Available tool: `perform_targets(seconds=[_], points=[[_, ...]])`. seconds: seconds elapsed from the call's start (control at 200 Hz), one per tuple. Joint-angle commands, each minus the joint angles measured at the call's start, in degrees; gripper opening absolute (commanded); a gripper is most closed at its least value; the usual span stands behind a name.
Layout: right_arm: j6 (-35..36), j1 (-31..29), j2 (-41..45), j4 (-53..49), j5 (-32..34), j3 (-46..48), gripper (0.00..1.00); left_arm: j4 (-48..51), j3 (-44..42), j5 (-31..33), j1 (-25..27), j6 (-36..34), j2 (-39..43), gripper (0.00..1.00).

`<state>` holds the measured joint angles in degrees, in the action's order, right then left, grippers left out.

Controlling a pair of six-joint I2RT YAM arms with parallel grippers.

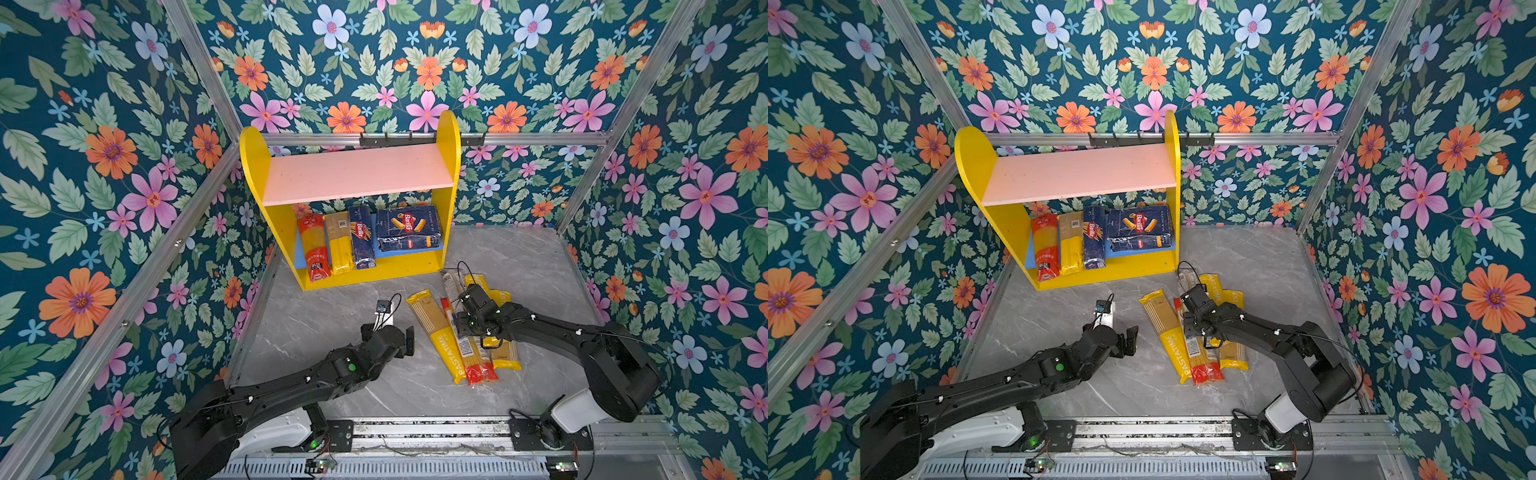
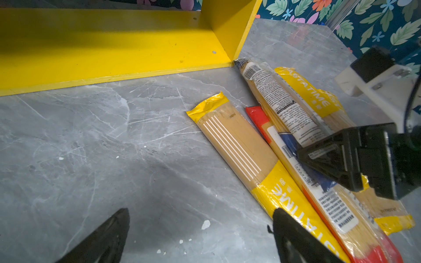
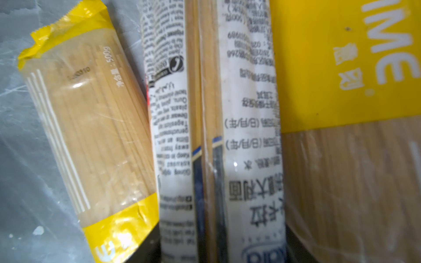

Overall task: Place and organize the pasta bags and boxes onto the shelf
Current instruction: 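Close the right gripper on the white-labelled spaghetti bag and lift it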

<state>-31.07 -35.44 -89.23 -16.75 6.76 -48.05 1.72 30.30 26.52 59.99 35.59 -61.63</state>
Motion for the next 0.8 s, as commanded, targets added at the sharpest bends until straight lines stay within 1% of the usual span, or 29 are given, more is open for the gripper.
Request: perform_targets(seconds=[0.0, 0.14, 0.235, 0.365, 0.48, 0.665, 0.795], points=[[0.30, -0.05, -1.66, 0.03, -1.23, -0.02, 0.62, 1.61, -0.45, 0.97, -0.02, 0.48, 1.21, 1.00], [-0.04, -0.07, -1.25, 0.42, -0.18, 0.13, 0.52, 2.74, -1.17, 2.11, 0.03, 1.01, 3.30, 1.00], [-0.04, -0.05, 1.57, -0.10, 0.13, 0.50, 0.44, 3.80, -1.52, 2.98, -0.03, 1.36, 4.64, 1.00], [0.56, -0.09, 4.82, -2.85, 0.78, -0.23, 0.39, 4.73, -2.00, 4.41, 0.02, 1.41, 5.97, 1.00], [1.01, -0.13, 7.22, -4.86, 0.32, -0.81, 0.30, 5.91, -2.44, 5.11, 0.00, 1.75, 6.90, 1.00], [0.05, -0.15, 12.26, -7.77, -1.20, -1.07, 0.27, 8.23, -3.23, 6.07, -0.02, 2.35, 9.23, 1.00], [-0.20, -0.92, 16.83, -10.87, -1.38, -2.00, 0.26, 11.56, -3.42, 8.47, -0.02, 3.91, 11.36, 1.00]])
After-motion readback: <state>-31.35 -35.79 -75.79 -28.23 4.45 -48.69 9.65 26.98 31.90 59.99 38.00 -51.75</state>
